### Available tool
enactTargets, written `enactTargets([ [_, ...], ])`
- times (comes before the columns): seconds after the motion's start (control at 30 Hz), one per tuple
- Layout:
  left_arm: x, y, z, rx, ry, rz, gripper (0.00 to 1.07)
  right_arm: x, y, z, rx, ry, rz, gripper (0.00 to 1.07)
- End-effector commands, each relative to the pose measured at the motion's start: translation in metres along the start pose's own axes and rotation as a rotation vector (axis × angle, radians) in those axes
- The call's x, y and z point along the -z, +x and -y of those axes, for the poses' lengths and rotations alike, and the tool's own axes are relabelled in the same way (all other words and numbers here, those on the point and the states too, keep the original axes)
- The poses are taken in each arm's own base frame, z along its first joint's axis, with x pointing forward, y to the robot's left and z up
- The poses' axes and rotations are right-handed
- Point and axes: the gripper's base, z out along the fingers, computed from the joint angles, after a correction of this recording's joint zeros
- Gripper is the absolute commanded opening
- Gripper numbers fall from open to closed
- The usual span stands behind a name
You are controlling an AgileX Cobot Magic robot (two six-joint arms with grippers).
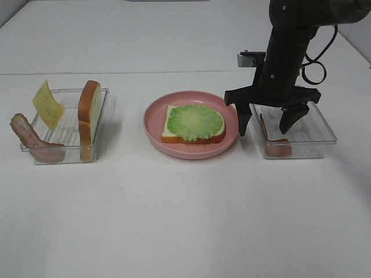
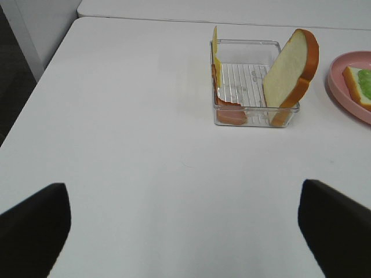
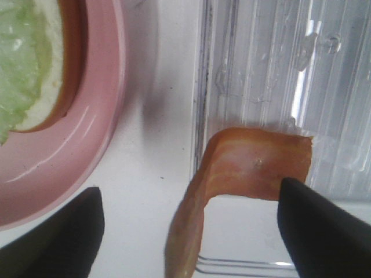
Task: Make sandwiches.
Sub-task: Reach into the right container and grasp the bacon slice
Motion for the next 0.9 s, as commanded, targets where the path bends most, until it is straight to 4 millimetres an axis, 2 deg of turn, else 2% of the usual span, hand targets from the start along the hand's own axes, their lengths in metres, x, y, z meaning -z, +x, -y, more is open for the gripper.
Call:
enactTargets([
  [0.03,0.0011,0.0009,0.0002,0.002,0.001,0.025,1.02,-0.0057,0.0001,0.0027,-0.001,0.012,-0.010,0.75],
  [0.1,0.0011,0.0009,0.0002,0.002,0.001,0.025,1.02,-0.0057,0.0001,0.0027,0.000,0.012,-0.010,0.73],
  [0.17,0.0011,0.0009,0.0002,0.002,0.001,0.025,1.02,-0.0057,0.0003,0.0027,0.000,0.013,-0.013,0.64],
  [0.2,0.0011,0.0009,0.0002,0.002,0.001,0.025,1.02,-0.0057,0.0003,0.0027,0.000,0.013,-0.013,0.64],
  [0.23,0.0011,0.0009,0.0002,0.002,0.001,0.025,1.02,-0.0057,0.0007,0.0027,-0.002,0.013,-0.017,0.56],
  [0.27,0.0011,0.0009,0.0002,0.002,0.001,0.025,1.02,-0.0057,0.0007,0.0027,-0.002,0.013,-0.017,0.56],
  [0.33,0.0011,0.0009,0.0002,0.002,0.001,0.025,1.02,-0.0056,0.0016,0.0029,-0.002,0.015,-0.026,0.49],
  [0.77,0.0011,0.0009,0.0002,0.002,0.001,0.025,1.02,-0.0043,0.0036,0.0035,-0.002,0.021,-0.045,0.49],
  [0.9,0.0011,0.0009,0.0002,0.002,0.001,0.025,1.02,0.0042,0.0032,0.0035,-0.001,0.015,-0.012,0.49],
])
